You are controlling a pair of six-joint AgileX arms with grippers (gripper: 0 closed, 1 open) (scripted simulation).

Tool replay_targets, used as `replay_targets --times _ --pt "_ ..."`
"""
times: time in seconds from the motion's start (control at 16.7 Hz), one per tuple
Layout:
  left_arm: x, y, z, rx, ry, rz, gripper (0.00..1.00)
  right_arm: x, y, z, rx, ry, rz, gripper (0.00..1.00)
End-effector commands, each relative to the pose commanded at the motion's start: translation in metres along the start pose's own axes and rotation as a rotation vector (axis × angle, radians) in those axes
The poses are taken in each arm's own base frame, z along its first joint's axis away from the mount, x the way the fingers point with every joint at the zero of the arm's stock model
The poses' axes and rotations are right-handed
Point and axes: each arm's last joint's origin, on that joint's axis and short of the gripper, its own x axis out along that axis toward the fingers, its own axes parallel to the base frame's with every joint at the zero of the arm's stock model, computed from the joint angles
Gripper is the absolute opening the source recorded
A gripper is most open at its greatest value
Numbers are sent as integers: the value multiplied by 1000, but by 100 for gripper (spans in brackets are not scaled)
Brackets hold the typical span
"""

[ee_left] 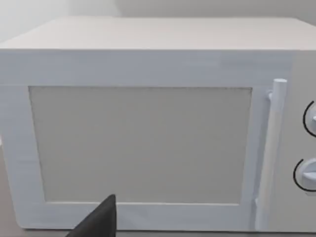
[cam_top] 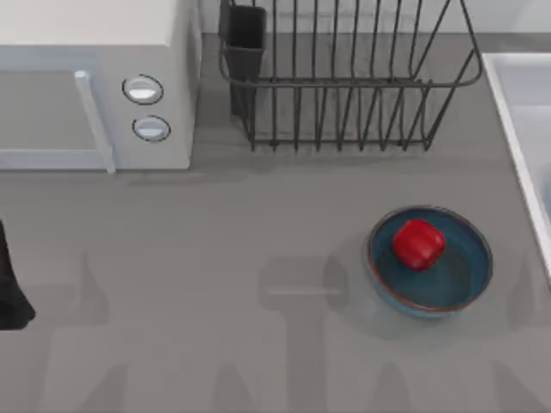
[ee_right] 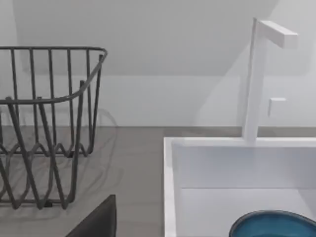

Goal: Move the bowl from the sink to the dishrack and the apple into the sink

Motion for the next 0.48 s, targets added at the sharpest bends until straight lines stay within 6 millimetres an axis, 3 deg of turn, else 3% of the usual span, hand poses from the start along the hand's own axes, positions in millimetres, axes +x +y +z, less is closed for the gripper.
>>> replay_targets --times 0.24,0.48 --pt "0 0 0 0 0 0 100 0 0 6 -3 10 1 100" --pt "0 0 0 0 0 0 100 4 -1 39 -25 85 -3 100"
